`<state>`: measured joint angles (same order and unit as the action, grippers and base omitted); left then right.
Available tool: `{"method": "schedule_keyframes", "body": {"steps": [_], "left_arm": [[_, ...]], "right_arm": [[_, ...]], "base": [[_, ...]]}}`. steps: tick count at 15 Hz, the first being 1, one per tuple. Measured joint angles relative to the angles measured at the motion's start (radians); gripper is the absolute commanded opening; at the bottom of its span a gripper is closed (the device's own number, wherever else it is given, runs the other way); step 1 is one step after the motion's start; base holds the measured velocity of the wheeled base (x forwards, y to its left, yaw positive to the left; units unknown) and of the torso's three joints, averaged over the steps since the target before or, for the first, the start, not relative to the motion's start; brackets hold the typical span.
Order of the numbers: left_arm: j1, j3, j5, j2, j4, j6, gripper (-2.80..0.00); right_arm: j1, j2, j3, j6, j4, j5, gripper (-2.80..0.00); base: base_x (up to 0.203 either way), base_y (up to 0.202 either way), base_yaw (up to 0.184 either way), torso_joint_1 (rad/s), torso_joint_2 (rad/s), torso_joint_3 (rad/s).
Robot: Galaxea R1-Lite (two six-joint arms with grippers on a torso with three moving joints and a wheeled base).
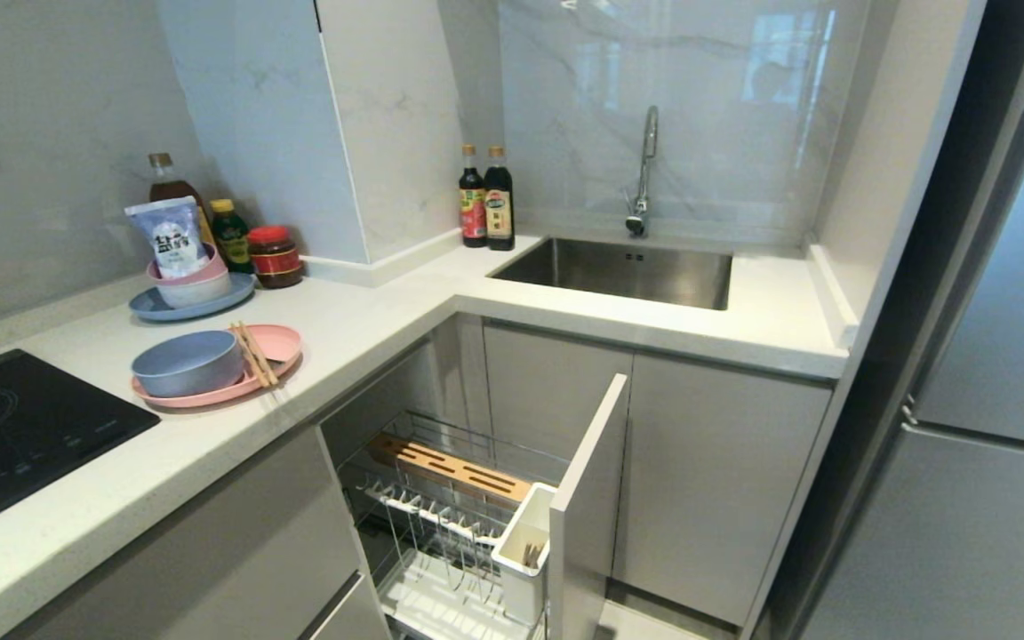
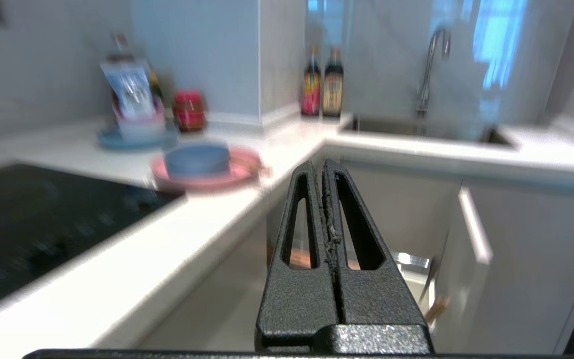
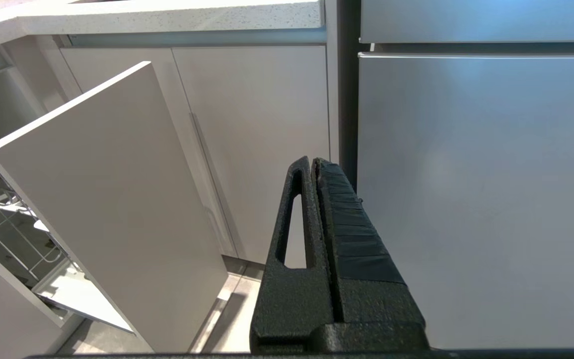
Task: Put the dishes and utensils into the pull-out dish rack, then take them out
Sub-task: Close the cupboard
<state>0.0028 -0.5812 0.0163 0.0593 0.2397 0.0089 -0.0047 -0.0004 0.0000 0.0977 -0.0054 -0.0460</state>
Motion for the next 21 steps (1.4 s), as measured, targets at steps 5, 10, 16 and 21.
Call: {"method": "schedule_keyframes", "body": {"steps": [5, 10, 16, 21], "left_arm": [[-0.025, -0.583, -0.012, 0.373, 0.283, -0.015, -2.80], [-0.175, -0.936, 0.021, 0.817, 0.323, -0.205, -2.80], [-0.460, -1.028, 0.074, 1.260, 0.319, -0.341, -2.80], [-0.624, -1.033, 0.078, 1.569, 0.318, -0.430, -2.80]], "right_arm": [[0.000, 0.000, 0.000, 0.000, 0.000, 0.000, -2.80], [0.000, 0.000, 0.000, 0.000, 0.000, 0.000, -2.80], [0.000, 0.000, 0.000, 0.000, 0.000, 0.000, -2.80], [0.000, 0.000, 0.000, 0.000, 0.000, 0.000, -2.80]], "base": [[0.000, 0.000, 0.000, 0.000, 0.00, 0.000], [0.000, 0.000, 0.000, 0.000, 0.00, 0.000], [0.000, 0.000, 0.000, 0.000, 0.00, 0.000], [0.000, 0.000, 0.000, 0.000, 0.00, 0.000]]}}
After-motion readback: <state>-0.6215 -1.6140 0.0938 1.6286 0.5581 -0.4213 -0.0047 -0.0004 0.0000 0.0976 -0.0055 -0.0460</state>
